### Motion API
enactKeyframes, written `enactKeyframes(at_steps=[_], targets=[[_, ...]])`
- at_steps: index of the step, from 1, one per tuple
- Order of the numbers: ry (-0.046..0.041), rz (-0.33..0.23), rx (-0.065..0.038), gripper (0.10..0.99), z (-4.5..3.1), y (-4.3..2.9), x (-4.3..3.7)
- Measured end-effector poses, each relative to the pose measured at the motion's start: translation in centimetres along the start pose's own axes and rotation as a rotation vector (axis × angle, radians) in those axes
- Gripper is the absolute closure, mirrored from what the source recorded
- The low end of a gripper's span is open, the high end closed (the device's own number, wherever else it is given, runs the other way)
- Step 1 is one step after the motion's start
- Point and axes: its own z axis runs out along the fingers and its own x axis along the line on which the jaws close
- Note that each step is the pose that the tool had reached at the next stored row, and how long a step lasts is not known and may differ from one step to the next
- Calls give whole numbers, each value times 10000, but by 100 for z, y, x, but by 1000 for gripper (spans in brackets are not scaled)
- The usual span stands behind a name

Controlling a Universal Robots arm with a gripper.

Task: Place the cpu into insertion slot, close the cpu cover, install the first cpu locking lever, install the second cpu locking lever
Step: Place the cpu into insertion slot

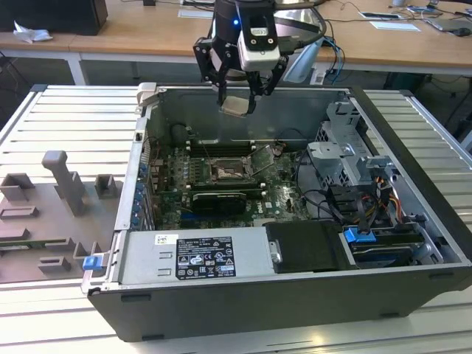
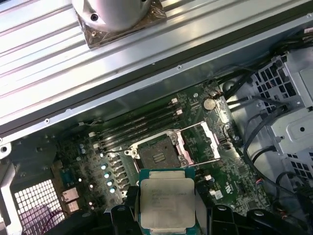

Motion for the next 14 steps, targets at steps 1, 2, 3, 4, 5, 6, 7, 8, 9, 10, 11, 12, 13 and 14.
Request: enactKeyframes(at_steps=[1,2,3,4,5,6,7,8,9,10,11,12,13,14], targets=[[-21,236,-5,545,3,0,0],[-43,475,-10,545,5,0,0],[-57,634,-14,545,7,0,0],[-70,779,-16,545,9,0,0],[-89,1001,-21,545,11,-1,0],[-104,1161,-24,545,14,-1,-1],[-131,1460,-29,545,17,-1,-1],[-160,1795,-35,545,22,-2,-1],[-189,2115,-42,545,26,-2,-1],[-207,2314,-46,545,29,-2,-1],[-220,2458,-49,545,31,-2,-1],[-235,2629,-52,545,34,-3,-1],[-246,2745,-55,545,38,-3,-1],[-255,2811,-49,545,58,-5,-1]])
